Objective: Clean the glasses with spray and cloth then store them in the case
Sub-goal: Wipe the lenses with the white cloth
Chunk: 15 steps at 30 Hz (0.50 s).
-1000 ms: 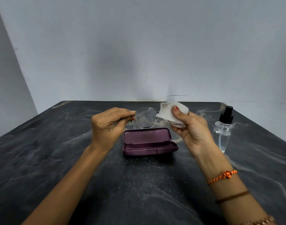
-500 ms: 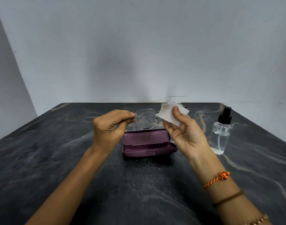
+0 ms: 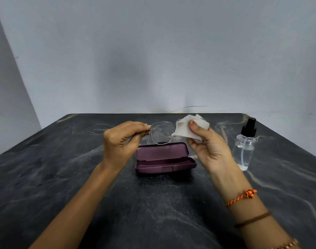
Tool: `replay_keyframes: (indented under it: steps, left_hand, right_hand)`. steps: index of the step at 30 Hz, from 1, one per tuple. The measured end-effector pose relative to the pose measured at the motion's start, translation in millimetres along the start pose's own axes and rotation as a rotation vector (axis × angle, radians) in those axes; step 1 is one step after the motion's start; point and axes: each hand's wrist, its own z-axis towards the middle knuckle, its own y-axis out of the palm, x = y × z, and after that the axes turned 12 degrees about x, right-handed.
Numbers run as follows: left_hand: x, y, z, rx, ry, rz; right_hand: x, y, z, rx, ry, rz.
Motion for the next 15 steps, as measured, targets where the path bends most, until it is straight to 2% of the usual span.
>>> replay_keyframes:
  steps: [3,6,10,15]
  left_hand:
    - [-1.0,-0.3,0.5,0.004,-0.012,-0.012]
    - [-1.9,-0.4,0.4,-0.014,-0.012,-0.021]
    - [-4.3,-1.1,-0.9,-0.02,-0.022,-0.028]
    - [0.3,2.4,-3.2,-0.043,0.016,-0.027]
  right_hand:
    - [0.3,1.8,1.3,-0.032,0.072,0.173]
    - [1.5,3.0,-0.4,-0.083,0.042,0.224]
    - [2.8,4.4,-2.9,-0.148,-0.119,0.082]
    - [-2.7,0.1,-1.0,-0.092,-0.273,-0.063]
